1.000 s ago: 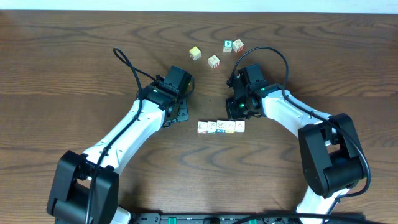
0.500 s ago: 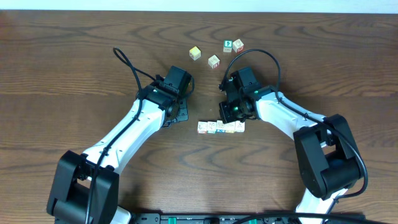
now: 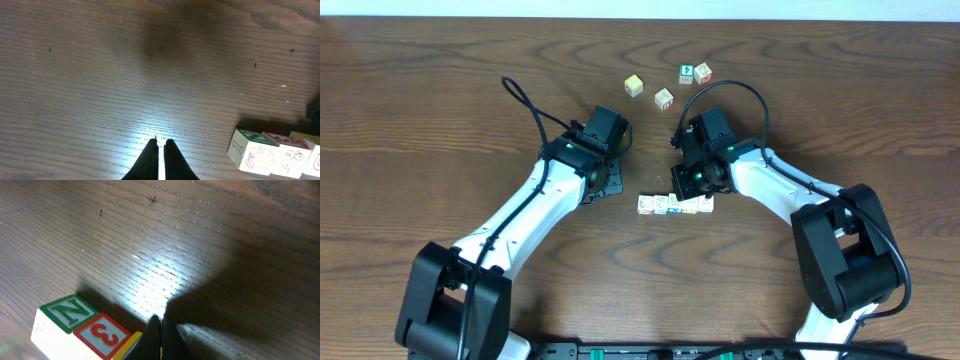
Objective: Lift 5 blocks
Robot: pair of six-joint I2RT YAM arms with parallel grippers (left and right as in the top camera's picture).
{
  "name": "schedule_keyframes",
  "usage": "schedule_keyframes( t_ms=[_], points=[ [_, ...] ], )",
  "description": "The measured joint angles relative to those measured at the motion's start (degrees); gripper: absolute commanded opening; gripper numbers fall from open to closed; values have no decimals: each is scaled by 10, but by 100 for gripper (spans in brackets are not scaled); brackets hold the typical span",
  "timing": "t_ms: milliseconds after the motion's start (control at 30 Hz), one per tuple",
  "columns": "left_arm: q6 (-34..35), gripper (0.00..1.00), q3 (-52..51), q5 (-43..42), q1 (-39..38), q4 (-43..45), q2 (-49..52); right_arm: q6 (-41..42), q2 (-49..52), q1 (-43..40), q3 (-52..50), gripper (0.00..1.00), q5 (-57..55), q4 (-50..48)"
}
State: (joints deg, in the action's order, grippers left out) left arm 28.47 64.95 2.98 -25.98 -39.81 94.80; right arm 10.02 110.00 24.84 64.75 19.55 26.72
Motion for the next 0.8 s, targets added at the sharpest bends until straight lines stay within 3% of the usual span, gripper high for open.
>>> schedule_keyframes(
  t_ms=[800],
  points=[
    [0,8,0,0,0,0,0,0,0,0,0,1,0,6]
  ],
)
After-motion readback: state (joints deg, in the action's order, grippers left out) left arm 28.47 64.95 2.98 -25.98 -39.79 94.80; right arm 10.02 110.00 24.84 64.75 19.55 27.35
